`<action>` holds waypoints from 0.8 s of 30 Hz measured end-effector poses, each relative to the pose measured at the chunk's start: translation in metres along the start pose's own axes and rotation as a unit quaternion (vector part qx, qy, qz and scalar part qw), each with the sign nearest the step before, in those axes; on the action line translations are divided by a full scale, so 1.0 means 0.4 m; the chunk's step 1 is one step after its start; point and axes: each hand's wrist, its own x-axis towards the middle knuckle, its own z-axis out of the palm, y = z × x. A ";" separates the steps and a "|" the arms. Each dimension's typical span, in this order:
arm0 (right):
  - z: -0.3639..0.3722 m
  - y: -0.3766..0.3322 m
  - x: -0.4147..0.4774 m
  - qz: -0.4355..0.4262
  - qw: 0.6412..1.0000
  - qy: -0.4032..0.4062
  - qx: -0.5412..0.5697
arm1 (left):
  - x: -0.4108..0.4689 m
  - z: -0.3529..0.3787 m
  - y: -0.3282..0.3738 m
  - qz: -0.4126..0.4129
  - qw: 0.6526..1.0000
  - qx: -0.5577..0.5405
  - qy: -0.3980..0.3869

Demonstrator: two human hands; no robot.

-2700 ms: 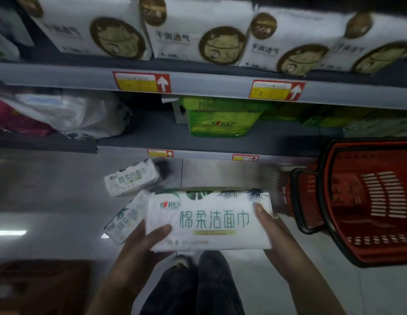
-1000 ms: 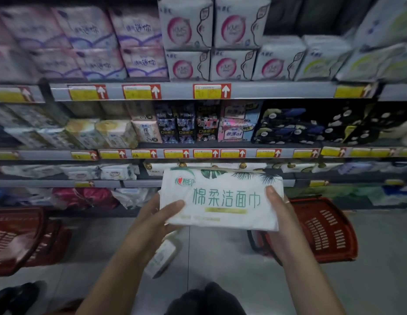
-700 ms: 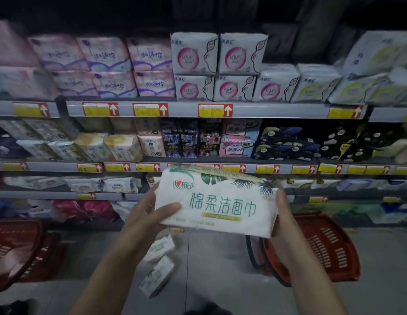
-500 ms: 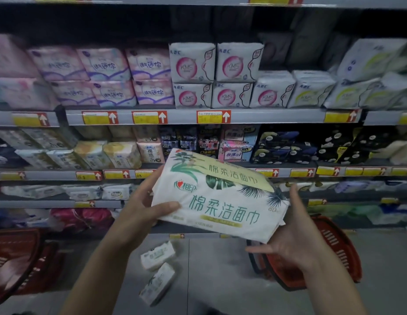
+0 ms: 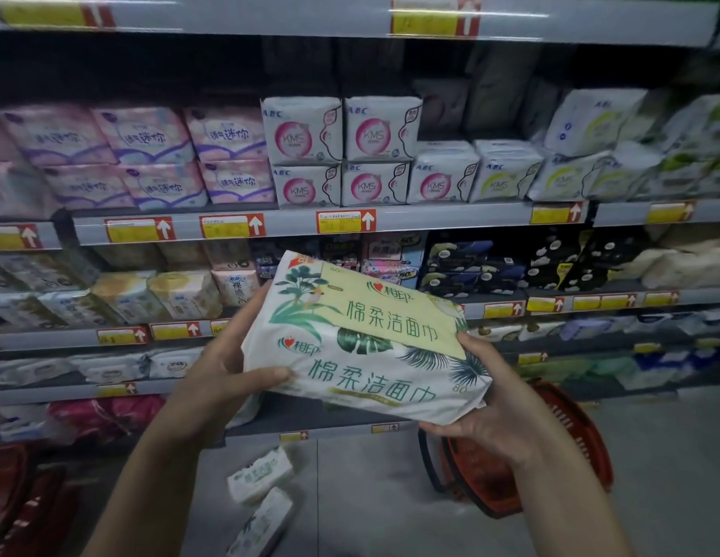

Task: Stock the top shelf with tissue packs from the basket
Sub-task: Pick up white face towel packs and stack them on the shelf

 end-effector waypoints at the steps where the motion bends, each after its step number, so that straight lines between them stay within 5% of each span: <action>1: -0.002 0.001 -0.002 -0.015 1.000 0.004 -0.008 | -0.001 0.005 0.002 -0.003 1.000 0.007 0.000; 11: 0.014 -0.028 -0.040 -0.203 0.973 0.033 -0.107 | 0.005 0.003 0.027 -0.092 0.993 -0.013 0.067; 24: 0.060 -0.054 -0.067 -0.252 0.961 0.029 -0.114 | 0.016 0.053 0.041 -0.073 0.992 -0.020 0.102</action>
